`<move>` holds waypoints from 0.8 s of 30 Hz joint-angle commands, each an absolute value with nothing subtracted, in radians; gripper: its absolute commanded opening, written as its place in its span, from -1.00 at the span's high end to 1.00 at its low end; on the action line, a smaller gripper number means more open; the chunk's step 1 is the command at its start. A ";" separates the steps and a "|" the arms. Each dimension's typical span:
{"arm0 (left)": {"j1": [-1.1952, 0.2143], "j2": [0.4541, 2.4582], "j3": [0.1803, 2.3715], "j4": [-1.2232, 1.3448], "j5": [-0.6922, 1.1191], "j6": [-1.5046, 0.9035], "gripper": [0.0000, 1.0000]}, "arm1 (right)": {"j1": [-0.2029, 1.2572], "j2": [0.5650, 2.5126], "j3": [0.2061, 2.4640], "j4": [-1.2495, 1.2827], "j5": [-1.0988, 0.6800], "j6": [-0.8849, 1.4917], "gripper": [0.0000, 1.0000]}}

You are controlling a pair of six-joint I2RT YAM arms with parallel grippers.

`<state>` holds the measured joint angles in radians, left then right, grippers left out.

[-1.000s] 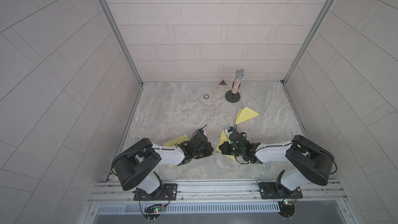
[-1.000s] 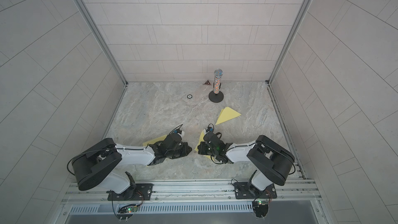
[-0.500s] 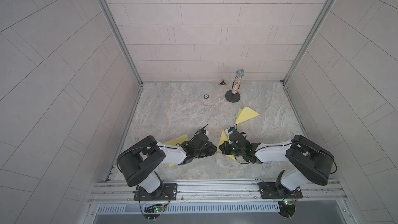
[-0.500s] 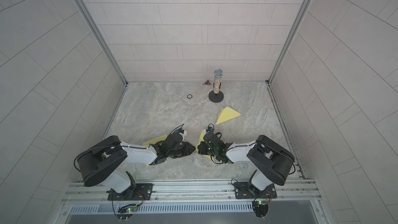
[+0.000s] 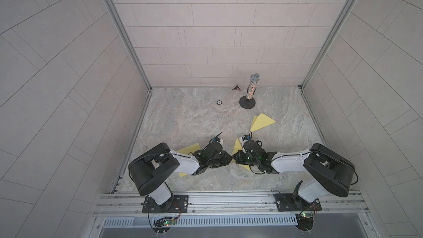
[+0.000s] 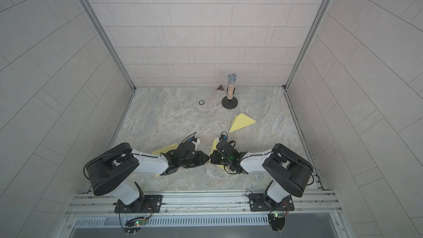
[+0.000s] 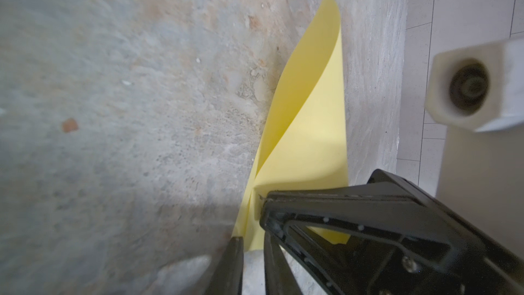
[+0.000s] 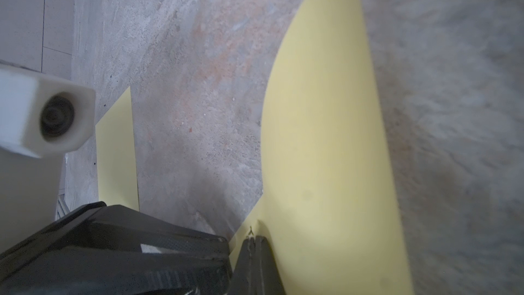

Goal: Fold the square paper diagonally
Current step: Fold the paper at the center of the board.

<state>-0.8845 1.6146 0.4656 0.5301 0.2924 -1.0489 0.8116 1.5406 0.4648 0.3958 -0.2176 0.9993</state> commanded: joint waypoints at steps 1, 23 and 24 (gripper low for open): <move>-0.890 1.641 0.480 0.551 0.295 -1.060 0.62 | 0.812 1.560 0.433 0.304 -0.181 1.002 1.00; -0.891 1.629 0.504 0.510 0.278 -1.049 0.70 | 0.811 1.562 0.429 0.314 -0.184 1.005 1.00; -0.890 1.632 0.506 0.506 0.278 -1.048 0.71 | 0.811 1.562 0.430 0.314 -0.184 1.006 1.00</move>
<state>-0.8848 1.6306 0.4850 0.5259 0.2878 -1.0615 0.8116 1.5406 0.4610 0.4026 -0.2176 1.0004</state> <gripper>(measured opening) 0.148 0.041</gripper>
